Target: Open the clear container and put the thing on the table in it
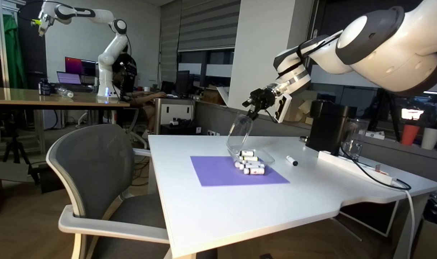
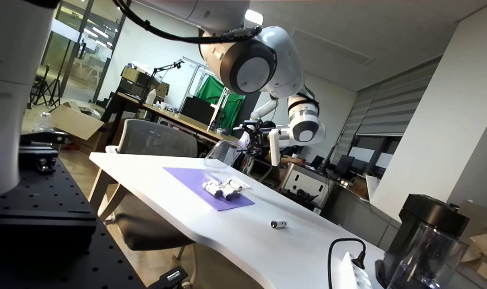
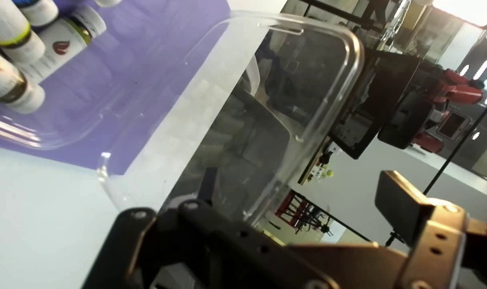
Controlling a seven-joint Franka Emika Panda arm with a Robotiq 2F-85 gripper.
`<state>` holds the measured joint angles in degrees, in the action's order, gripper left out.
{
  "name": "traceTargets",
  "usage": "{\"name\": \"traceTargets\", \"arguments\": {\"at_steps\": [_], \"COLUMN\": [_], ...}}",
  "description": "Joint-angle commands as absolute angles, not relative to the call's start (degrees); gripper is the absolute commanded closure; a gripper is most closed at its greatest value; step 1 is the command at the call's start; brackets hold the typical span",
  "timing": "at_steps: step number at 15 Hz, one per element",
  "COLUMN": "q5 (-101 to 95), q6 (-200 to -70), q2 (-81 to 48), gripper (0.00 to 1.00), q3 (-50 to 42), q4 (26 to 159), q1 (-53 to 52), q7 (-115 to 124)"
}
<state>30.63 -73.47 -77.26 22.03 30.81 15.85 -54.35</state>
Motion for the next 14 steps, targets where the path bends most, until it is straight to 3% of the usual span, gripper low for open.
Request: {"name": "traceTargets", "arguments": {"at_steps": [1,8,14], "q5": [30.1,23.0,19.8], "q6": [-72.6,-75.7,-83.7], "q2": [-78.6,-76.7,-76.1], "gripper": [0.00,0.00,0.00], "q3": [23.2,18.3,12.6], "q4": [30.0,28.7,26.2], "q1": [11.9,6.6,13.6], "q7": [-57.6,-60.7,-59.3]}}
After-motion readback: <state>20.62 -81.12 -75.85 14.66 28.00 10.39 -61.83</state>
